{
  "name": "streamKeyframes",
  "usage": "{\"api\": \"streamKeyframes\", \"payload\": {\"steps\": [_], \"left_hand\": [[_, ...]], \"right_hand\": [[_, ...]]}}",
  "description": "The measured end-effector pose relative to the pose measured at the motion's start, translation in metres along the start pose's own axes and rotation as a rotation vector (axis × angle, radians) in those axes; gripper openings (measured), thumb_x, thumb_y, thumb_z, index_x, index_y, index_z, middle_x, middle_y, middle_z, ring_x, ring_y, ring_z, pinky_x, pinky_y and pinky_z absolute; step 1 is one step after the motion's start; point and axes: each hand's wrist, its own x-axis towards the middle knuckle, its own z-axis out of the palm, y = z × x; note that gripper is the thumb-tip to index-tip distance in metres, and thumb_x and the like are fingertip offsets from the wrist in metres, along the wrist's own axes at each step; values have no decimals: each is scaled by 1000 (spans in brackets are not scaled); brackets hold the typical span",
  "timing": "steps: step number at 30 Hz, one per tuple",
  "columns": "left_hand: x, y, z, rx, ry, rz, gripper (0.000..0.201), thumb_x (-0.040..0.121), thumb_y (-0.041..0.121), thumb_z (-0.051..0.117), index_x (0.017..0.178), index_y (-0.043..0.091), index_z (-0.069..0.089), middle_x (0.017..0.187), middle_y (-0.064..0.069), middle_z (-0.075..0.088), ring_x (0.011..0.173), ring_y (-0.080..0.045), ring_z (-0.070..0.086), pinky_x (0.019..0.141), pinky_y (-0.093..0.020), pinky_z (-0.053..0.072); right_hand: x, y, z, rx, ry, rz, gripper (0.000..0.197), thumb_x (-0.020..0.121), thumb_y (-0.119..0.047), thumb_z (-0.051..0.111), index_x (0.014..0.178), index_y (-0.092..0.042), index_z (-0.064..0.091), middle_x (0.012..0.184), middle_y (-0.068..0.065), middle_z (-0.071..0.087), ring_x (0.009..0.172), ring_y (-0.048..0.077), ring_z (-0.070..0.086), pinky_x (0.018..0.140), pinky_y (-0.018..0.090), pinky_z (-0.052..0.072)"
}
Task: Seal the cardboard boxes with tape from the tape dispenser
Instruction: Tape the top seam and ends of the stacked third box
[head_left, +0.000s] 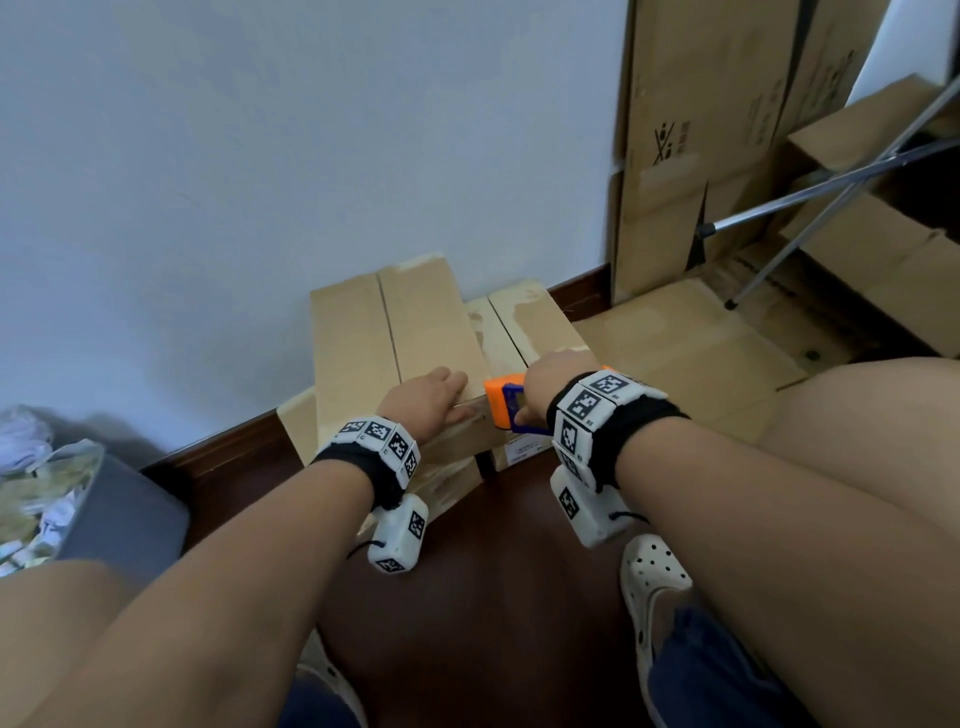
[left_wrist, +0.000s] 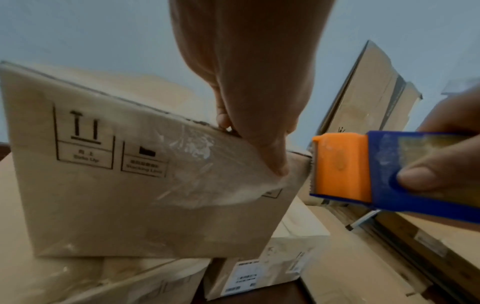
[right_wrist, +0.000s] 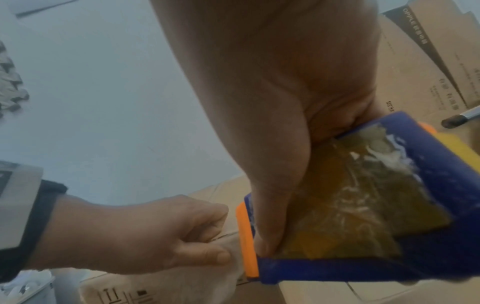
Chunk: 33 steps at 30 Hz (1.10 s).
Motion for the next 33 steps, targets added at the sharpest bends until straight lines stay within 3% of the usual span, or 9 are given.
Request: {"api": "streamKeyframes", "payload": {"steps": [7,13,16,19,24,29,33], "left_hand": [[10,-4,-5,6,-155,-15,33,96,48,44,102,15,42,97,-5,44,86,-28,55,76,-40,46],[14,-8,0,-81,-112,-4,34,92,42,57,79,16,39,83,-5,46,78,-25,48,73,-37,41],[14,-10,2,-108,-111,-3,35,91,41,59,75,18,37,81,-5,47,76,-25,48,73,-39,42],[13,-13,5,-121,-87,1,36,91,42,58,72,21,35,80,-4,48,75,-26,50,71,-38,42],[12,-12,4,-125,-74,12,36,91,41,58,72,22,34,78,-1,46,72,-22,47,65,-31,35],[11,-13,3,-129,-87,28,38,91,40,58,69,26,31,76,2,44,71,-21,45,68,-34,38],[13,-16,1,-133,-111,79,38,92,40,56,68,27,30,76,2,43,71,-21,46,69,-35,40]], "right_hand": [[1,13,3,-8,-2,-31,44,82,-58,63,85,-15,58,72,1,53,76,22,58,68,30,46],[-4,30,8,99,48,-47,46,76,-58,70,85,-13,63,71,2,56,68,22,58,58,27,44],[0,39,11,152,8,-32,48,74,-59,71,75,-12,60,72,4,58,61,21,56,50,24,39],[5,55,9,183,15,51,53,63,-65,75,65,-14,58,68,6,63,58,24,60,60,32,53],[-2,63,11,119,53,43,47,81,-60,62,71,-15,52,69,2,55,60,19,54,55,25,42],[8,48,15,49,141,36,33,84,-50,56,73,-19,54,67,-1,50,57,16,48,55,23,36],[22,35,19,48,108,34,37,87,-54,53,76,-19,55,67,-2,48,64,17,51,52,24,32]]}}
